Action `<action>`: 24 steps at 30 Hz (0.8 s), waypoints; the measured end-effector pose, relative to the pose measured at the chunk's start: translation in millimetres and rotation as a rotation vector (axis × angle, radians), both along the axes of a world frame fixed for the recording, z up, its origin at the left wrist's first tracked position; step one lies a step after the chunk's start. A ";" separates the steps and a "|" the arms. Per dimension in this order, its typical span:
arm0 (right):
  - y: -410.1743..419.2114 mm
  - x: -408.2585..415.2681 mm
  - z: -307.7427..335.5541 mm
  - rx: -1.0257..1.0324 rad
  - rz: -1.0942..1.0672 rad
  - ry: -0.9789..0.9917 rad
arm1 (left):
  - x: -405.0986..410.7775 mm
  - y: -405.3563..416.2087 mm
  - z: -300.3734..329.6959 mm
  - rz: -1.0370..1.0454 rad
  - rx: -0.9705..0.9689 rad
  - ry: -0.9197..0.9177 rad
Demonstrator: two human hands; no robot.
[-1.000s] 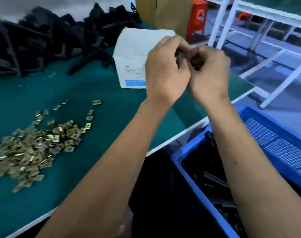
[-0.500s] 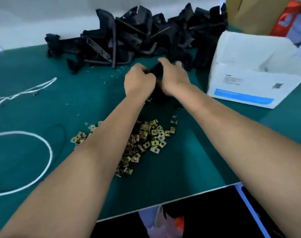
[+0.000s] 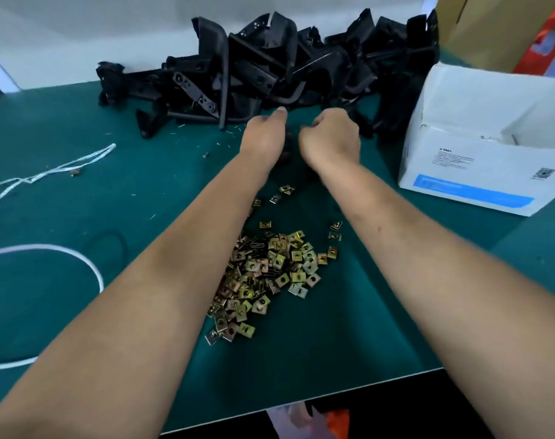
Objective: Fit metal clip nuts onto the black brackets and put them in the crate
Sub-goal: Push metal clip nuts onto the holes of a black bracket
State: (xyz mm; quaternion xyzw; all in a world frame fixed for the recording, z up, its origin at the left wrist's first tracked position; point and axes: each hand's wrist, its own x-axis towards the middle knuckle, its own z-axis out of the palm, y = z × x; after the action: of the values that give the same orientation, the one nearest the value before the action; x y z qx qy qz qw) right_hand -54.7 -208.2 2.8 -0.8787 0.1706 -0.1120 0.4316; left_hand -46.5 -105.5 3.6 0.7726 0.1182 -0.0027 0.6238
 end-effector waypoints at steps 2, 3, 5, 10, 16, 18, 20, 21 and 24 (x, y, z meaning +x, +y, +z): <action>11.8 -22.6 -1.5 0.097 0.064 -0.179 | -10.0 1.8 13.4 -0.104 -0.230 0.135; 17.0 -34.5 -0.3 0.139 0.141 -0.269 | -17.0 5.6 20.3 -0.190 -0.347 0.196; 19.2 -51.8 6.1 0.168 0.367 -0.386 | -27.1 17.0 29.8 -0.291 -0.511 0.200; -3.4 -63.1 20.3 0.290 0.865 -0.225 | -33.3 50.0 44.4 -0.092 -0.879 -0.047; -0.4 -50.6 -7.4 -0.136 0.730 -0.173 | -46.2 107.8 31.9 0.119 -0.217 -0.587; 10.1 -54.0 -16.1 -0.315 0.812 -0.143 | -55.6 117.2 17.4 0.105 0.141 -0.613; 20.1 -54.8 -19.3 -0.435 0.843 -0.164 | -65.0 126.5 3.8 0.107 0.461 -0.550; 22.3 -54.7 -18.6 -0.455 0.847 -0.172 | -70.0 129.8 -2.1 0.095 0.584 -0.508; 25.8 -54.4 -17.6 -0.442 0.857 -0.174 | -79.4 134.9 -12.6 -0.025 0.816 -0.375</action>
State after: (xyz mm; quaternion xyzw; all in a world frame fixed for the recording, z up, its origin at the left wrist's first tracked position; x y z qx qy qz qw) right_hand -109.1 -182.4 -14.8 -0.9277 -0.2712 -0.0308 0.2547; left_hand -125.9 29.4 -9.0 0.9439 -0.0150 0.1769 0.2785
